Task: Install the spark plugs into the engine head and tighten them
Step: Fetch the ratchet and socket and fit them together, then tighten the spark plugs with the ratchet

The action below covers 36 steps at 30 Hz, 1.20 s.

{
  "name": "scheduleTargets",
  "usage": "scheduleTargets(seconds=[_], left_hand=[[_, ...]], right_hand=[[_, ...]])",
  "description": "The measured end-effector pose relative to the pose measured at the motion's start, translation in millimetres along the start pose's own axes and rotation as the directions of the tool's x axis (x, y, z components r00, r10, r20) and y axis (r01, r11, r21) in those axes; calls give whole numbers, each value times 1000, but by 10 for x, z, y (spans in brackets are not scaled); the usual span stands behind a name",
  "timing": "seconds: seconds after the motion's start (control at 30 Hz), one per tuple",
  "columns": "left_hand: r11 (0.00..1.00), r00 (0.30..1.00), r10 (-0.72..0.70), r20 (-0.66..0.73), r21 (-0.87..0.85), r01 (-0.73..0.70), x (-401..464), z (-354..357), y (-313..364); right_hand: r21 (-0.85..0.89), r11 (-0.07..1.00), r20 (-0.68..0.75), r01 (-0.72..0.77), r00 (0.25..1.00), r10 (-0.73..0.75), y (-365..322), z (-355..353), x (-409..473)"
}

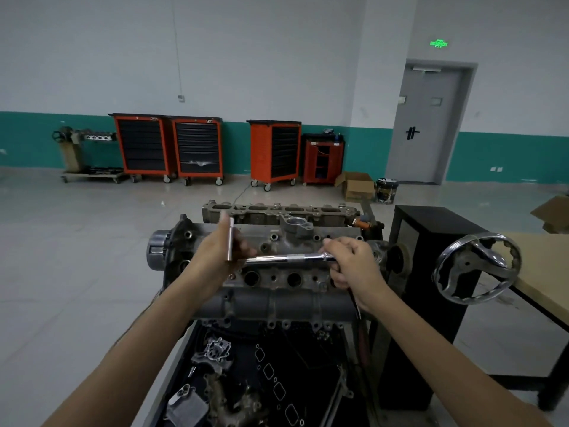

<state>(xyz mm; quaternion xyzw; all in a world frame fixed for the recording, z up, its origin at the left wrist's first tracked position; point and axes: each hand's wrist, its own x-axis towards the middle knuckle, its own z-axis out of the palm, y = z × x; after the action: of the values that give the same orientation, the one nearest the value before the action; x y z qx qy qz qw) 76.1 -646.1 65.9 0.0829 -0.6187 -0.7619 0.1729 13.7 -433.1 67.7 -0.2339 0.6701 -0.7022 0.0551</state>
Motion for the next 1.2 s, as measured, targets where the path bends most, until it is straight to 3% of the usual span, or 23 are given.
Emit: scheduleTargets(seconds=[0.07, 0.2, 0.33, 0.4, 0.47, 0.57, 0.63, 0.67, 0.73, 0.8, 0.97, 1.03, 1.13, 1.2], left_hand=[[918, 995, -100, 0, -385, 93, 28, -102, -102], [628, 979, -200, 43, -761, 162, -13, -182, -212], [436, 980, -190, 61, -889, 140, -43, -171, -171], [395, 980, -188, 60, -909, 131, -39, -162, -149], [432, 977, -203, 71, -888, 154, -38, -169, -158], [745, 985, -171, 25, -651, 146, -38, -190, -233], [965, 997, -31, -64, -262, 13, -63, -224, -287], [997, 993, 74, -87, -12, -75, -75, -249, -308], [892, 961, 271, -61, 392, -227, -85, -300, -326], [764, 925, 379, 10, 561, -319, -103, -294, -287], [529, 870, 490, 57, 774, -349, -95, -312, -184], [372, 846, 520, 118, 860, -349, -100, -350, -126], [115, 805, 539, 247, 925, -361, -96, -381, -17], [60, 784, 550, 289, 922, -382, -92, -408, 42]], right_hand=[[23, 998, -42, 62, 997, -61, 5, 10, -10], [-3, 985, -70, 171, 983, -170, -38, 75, -34], [-206, 923, -42, 325, 940, -340, -78, 166, -105], [-276, 874, -39, 399, 904, -425, -85, 234, -171], [-304, 845, -64, 439, 876, -478, -97, 292, -228], [-275, 863, -127, 423, 874, -469, -158, 311, -233], [-263, 876, -135, 403, 884, -448, -206, 293, -210], [-274, 873, -127, 404, 884, -450, -225, 287, -201], [-302, 855, -103, 422, 877, -469, -250, 292, -193], [-323, 840, -85, 436, 871, -484, -253, 311, -201], [-319, 863, -60, 392, 900, -431, -264, 297, -177], [-360, 856, -21, 372, 914, -406, -322, 265, -146], [-427, 800, 44, 420, 894, -446, -449, 263, -119], [-454, 752, 88, 478, 864, -496, -504, 296, -136]])
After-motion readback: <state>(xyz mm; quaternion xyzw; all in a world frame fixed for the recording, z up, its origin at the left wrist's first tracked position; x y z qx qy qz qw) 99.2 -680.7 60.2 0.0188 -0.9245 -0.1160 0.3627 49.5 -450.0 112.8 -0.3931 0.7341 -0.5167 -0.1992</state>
